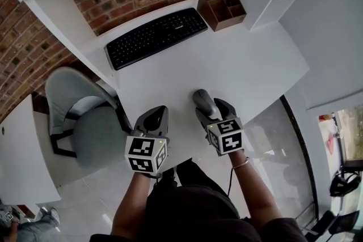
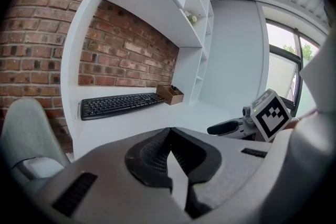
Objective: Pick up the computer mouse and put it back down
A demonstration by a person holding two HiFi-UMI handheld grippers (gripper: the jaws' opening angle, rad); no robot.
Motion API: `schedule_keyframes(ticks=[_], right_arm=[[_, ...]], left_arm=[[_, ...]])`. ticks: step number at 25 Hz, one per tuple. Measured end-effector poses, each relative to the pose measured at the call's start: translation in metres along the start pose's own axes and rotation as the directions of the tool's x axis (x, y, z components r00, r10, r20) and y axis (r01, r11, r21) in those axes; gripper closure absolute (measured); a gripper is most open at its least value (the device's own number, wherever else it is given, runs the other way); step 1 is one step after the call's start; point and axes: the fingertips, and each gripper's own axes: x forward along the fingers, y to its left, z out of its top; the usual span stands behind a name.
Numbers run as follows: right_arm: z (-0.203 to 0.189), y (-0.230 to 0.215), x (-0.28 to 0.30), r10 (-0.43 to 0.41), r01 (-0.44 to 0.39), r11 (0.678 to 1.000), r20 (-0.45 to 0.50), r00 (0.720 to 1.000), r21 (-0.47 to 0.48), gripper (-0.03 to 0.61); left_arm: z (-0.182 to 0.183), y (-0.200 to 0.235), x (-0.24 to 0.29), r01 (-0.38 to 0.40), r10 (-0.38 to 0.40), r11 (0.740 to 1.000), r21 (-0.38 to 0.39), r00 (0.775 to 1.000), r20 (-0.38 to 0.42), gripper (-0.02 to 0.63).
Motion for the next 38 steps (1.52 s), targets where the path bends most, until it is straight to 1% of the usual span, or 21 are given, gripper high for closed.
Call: schedule_keyframes(ticks=[8,16,21,28,33,38], right_arm=[[-0.012,-0.007,0.024,0.010,-0.012,1.000,-0.093,0.996,-0.023,0.305],[-0.024,-0.010,0.036,0.010,-0.015,0.999,-0.177,0.984,-0.029,0.299],[-0.025,-0.011,0.042,0.017,-0.023,0.999,-0.193,0.981,-0.027,0.299],[-0.033,-0.014,0.048,0.024,-0.036,0.998,-0.240,0.970,-0.044,0.299],[-0.033,-0.015,0.049,0.030,-0.041,0.998,-0.244,0.969,-0.040,0.299],[-0.033,-0.017,0.049,0.015,-0.025,0.999,-0.238,0.971,-0.036,0.293]], left_arm=[[-0.003,0.013,0.007,-0.033,0.033,0.999,-0.024,0.999,-0.012,0.604],[-0.007,0.016,0.010,-0.045,0.045,0.998,-0.037,0.999,-0.024,0.604],[-0.008,0.018,0.010,-0.060,0.059,0.997,-0.042,0.998,-0.025,0.604],[-0.012,0.020,0.008,-0.082,0.081,0.995,-0.052,0.996,-0.030,0.604],[-0.014,0.021,0.007,-0.091,0.090,0.994,-0.057,0.995,-0.031,0.604],[-0.015,0.023,0.003,-0.103,0.101,0.993,-0.059,0.994,-0.029,0.604]])
